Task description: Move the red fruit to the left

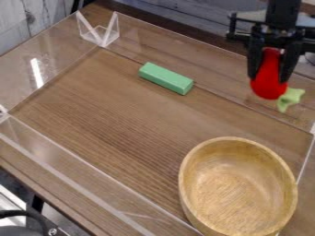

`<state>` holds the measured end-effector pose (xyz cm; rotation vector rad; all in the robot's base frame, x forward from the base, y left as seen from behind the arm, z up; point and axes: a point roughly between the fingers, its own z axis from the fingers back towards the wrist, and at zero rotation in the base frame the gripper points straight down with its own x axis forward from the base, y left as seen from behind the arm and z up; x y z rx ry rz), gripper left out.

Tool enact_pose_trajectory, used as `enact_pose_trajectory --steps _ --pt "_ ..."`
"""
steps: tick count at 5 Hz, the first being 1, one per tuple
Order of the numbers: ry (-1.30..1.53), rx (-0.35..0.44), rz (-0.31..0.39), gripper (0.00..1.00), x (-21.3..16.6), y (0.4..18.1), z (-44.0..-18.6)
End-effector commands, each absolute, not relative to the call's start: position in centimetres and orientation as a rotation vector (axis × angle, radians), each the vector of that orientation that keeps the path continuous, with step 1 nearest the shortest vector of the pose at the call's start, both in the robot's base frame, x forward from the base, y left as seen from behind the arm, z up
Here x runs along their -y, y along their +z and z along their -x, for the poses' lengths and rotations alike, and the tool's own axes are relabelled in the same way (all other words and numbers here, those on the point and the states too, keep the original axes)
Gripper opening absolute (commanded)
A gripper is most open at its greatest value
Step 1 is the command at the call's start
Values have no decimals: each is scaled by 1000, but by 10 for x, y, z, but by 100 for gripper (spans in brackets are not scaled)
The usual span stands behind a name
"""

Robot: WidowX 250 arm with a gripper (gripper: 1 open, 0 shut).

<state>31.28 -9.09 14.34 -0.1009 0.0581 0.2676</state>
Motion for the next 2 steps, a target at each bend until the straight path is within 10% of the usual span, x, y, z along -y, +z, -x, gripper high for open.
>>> enact_pose_trajectory --steps 1,2 --pt "306 15 122 0 86 158 -311" --pt "403 24 120 0 83 154 -311"
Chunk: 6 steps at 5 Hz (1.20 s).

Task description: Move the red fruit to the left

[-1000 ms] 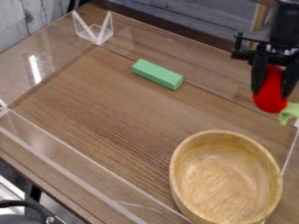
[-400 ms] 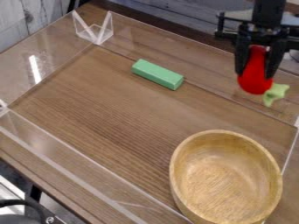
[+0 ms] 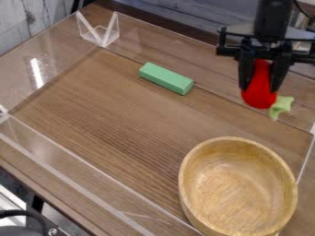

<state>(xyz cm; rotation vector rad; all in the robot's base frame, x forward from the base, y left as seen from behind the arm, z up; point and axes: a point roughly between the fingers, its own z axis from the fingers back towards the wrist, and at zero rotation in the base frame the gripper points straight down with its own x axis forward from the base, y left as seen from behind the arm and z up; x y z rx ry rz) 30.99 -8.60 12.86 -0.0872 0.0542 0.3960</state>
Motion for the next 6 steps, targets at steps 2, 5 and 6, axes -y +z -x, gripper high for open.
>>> enact_pose_trajectory --steps 2,5,6 --pt "538 41 111 0 60 139 -315" --pt "464 76 96 0 -44 107 -318" --pt "468 90 95 0 -66 105 -317"
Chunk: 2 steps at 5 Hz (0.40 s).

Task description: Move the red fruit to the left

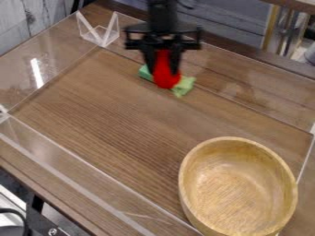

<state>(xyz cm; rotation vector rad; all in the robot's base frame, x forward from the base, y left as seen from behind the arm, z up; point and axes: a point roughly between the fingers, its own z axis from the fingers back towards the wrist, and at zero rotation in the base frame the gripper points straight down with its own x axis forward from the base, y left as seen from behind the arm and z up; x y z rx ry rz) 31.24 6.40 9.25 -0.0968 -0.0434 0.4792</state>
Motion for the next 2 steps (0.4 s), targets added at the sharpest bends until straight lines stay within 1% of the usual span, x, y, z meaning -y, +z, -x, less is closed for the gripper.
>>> enact_pose_trajectory --steps 1,2 --pt "458 110 101 0 -82 107 -318" --pt "412 129 104 0 -99 111 -319"
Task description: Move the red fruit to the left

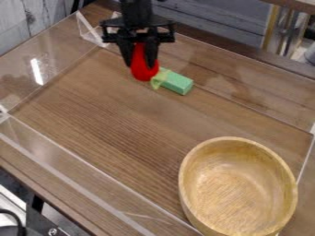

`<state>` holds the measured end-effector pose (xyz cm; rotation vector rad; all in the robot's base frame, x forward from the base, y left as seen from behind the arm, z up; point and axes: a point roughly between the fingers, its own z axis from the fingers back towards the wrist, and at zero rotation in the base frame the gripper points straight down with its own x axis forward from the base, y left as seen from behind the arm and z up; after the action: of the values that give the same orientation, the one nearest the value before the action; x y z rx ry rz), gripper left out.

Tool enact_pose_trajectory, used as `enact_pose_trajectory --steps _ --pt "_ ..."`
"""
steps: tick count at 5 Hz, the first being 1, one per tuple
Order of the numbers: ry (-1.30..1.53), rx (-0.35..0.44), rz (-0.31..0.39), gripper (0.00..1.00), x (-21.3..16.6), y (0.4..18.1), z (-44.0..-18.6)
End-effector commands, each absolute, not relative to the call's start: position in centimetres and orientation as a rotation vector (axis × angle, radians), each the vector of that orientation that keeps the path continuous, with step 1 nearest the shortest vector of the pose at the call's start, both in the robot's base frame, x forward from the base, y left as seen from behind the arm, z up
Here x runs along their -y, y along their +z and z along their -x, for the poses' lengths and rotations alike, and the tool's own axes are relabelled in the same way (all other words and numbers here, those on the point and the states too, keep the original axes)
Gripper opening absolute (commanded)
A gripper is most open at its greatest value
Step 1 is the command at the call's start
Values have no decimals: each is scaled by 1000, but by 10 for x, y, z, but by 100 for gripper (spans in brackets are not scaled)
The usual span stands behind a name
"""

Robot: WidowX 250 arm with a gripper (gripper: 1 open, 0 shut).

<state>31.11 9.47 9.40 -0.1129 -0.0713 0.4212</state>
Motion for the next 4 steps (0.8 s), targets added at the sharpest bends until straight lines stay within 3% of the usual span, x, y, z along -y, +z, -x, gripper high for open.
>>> enact_pose_trajectory --steps 1,4 --pt "384 145 105 0 -119 111 -319" --pt "425 165 84 0 -159 89 -325"
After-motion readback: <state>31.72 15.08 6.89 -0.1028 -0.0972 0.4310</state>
